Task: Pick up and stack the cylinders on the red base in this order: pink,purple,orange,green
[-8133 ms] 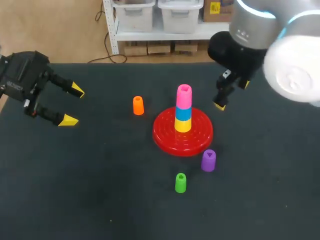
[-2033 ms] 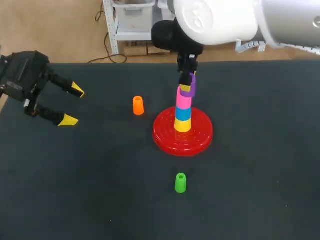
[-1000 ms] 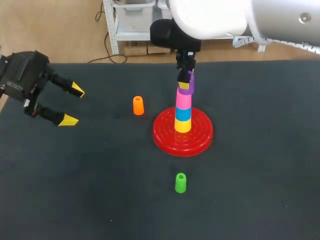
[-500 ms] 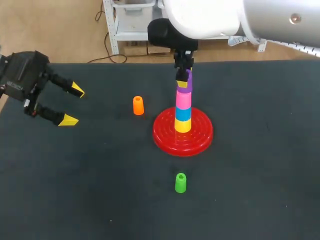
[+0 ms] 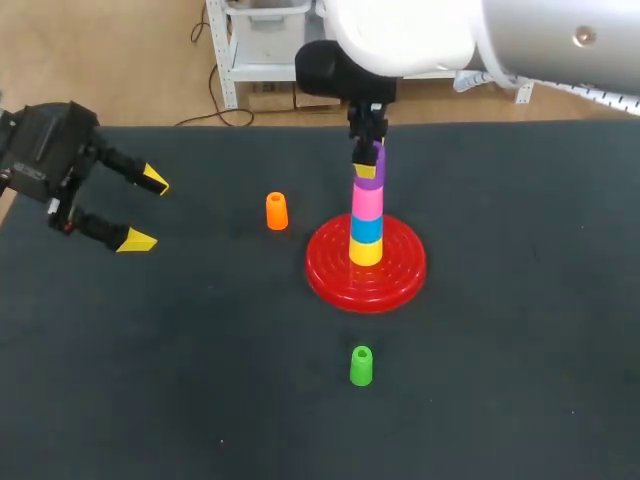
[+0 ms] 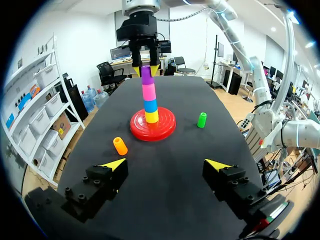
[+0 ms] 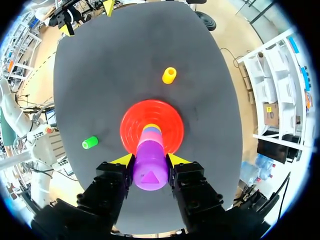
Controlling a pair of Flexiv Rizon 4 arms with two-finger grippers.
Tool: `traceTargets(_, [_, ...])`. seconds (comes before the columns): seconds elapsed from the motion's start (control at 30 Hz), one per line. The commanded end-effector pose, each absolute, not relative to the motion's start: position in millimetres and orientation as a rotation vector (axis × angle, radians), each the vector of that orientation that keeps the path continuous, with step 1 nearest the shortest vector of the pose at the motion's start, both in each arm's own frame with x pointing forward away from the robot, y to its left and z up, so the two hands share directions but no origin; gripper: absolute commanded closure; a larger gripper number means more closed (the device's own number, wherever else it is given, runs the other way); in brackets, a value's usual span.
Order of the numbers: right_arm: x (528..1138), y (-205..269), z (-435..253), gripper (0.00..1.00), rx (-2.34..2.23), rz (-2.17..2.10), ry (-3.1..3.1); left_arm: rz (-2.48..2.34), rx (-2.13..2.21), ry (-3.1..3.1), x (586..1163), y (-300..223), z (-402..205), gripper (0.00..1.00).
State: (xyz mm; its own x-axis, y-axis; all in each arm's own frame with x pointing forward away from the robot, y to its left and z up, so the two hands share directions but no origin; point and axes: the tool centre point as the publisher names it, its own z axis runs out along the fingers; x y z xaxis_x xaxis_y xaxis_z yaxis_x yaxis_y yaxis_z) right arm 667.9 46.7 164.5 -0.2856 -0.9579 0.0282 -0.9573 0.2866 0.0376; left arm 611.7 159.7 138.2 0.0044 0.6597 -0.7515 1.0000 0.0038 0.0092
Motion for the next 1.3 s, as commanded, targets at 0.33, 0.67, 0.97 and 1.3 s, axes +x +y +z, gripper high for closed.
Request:
traceTargets(0.33, [667,46,161,1.00,1.853,-0.016,-2.486,-0.764,1.712,1.708,611,161,137,0.00])
traceTargets(0.67, [669,48,150,1.00,1.842,-0.034,-2.466,-0.764,1.712,1.708,611,161,137,0.00])
traceTargets(0.97, [667,46,148,1.00,1.830,-0.037,-2.473,-0.764,1.712,1.708,611,161,137,0.00])
traceTargets(1.3, [656,43,168,0.00,1.797,0.078,-2.540,-0.764,1.712,1.708,611,161,137,0.00])
